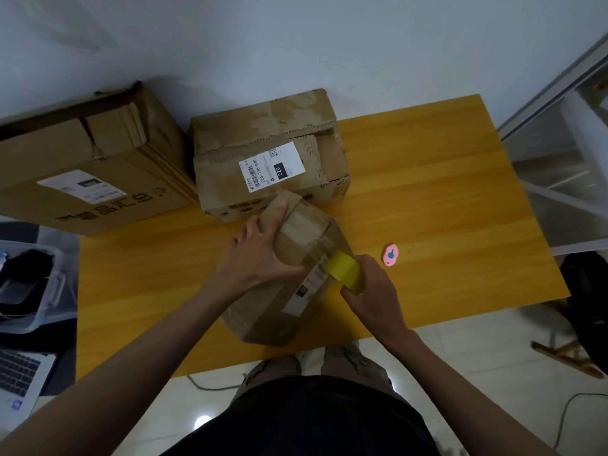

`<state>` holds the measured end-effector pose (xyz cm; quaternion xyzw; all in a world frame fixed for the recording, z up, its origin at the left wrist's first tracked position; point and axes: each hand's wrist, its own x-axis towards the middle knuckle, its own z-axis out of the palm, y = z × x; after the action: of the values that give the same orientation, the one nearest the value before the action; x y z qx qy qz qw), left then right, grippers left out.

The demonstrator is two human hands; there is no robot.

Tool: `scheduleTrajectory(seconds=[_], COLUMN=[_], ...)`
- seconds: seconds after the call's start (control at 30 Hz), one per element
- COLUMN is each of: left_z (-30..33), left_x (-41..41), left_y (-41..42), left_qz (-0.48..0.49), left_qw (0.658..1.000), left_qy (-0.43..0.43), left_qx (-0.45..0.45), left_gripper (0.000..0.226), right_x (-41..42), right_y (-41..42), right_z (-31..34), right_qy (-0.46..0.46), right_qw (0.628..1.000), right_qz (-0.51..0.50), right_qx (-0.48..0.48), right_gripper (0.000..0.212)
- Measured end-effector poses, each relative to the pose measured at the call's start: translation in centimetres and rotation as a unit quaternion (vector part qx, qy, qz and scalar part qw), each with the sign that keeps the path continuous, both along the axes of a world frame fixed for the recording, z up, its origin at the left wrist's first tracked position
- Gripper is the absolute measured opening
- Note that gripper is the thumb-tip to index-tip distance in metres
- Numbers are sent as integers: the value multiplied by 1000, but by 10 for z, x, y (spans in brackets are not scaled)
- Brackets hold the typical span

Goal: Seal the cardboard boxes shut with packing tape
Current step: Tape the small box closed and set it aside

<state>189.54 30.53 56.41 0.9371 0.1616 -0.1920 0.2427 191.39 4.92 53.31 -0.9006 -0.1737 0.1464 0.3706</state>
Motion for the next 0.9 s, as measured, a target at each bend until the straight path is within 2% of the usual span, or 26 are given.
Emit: scheduleTrajectory(seconds=[0.07,0.27,0.4,0.53,0.63,0.8,0.9], left_z=[3,-3,-16,-36,-44,-55,-52], left_x=[-6,-23,-48,-64,-82,-98,-94], left_y=[9,26,27,44,49,43,37], left_qz=[23,80,178,269,315,390,446], left_qw=[999,992,966,912,852,804,771], left_qy=[0,7,3,-4,-11,34,36], left_qx=[-33,-94,-185,-309,-418,-448,-454], left_gripper=[125,123,125,126,116,94,59], right_x=[3,16,18,30,33,24,12], right_y=[12,26,39,70,99,135,144], right_z=[6,14,27,24,17,17,16], right_qy=[-16,-71,-95,-73,4,19,13], right_qw=[1000,996,992,991,993,990,986], right_qz=[10,43,65,92,87,129,166], right_qx=[23,38,52,60,78,53,28], right_gripper=[53,45,48,47,45,44,44])
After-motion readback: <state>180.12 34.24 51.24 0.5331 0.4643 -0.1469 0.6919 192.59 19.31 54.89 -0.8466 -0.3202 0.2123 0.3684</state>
